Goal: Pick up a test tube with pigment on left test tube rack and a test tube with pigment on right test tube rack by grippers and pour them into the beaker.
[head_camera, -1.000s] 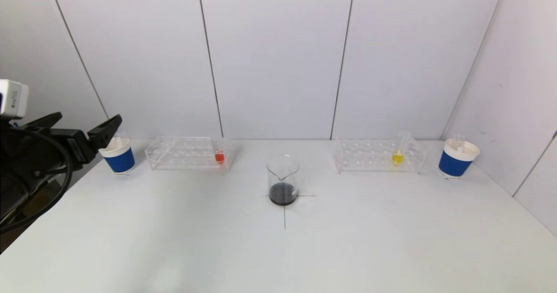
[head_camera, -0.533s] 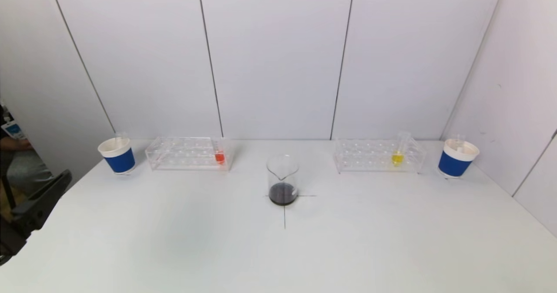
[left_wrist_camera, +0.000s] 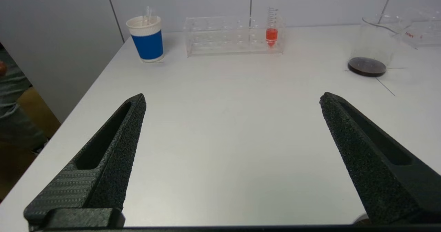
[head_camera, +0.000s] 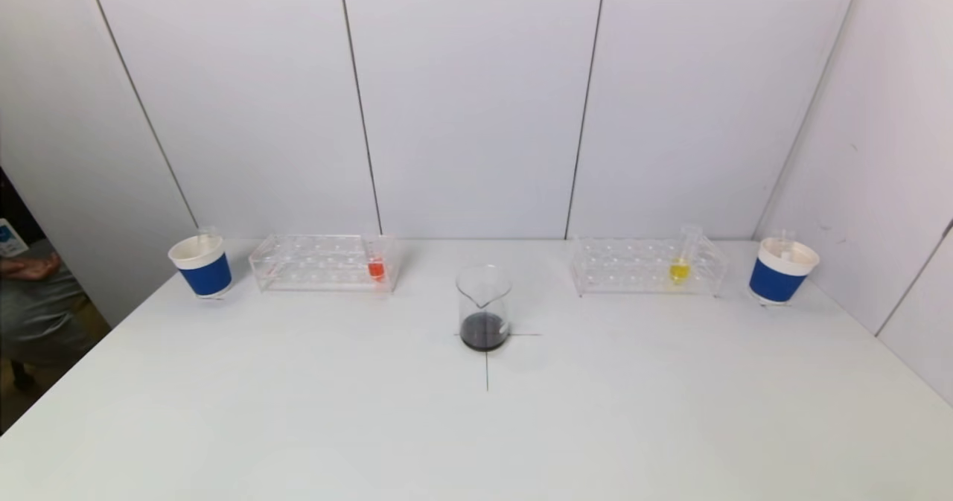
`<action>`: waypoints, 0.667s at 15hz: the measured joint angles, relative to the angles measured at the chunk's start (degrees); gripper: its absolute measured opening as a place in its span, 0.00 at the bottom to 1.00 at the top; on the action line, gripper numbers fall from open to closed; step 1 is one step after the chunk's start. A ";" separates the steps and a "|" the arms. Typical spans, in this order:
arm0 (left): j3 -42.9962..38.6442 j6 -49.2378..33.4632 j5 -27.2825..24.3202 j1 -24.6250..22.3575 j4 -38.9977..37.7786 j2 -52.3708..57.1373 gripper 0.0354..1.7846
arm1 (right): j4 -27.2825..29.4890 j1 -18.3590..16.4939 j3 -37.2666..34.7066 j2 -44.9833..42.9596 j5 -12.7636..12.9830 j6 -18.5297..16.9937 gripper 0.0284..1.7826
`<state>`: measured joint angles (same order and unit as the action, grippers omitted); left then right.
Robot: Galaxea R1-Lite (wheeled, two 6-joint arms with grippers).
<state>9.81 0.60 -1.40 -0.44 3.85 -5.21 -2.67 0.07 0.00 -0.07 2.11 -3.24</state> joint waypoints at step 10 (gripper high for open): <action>-6.16 -0.89 0.39 0.62 2.26 5.30 0.99 | -0.02 0.00 0.00 0.00 -0.02 0.02 0.99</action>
<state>3.66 -0.29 -1.01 0.18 6.11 0.10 -2.69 0.07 0.00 -0.07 2.08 -3.22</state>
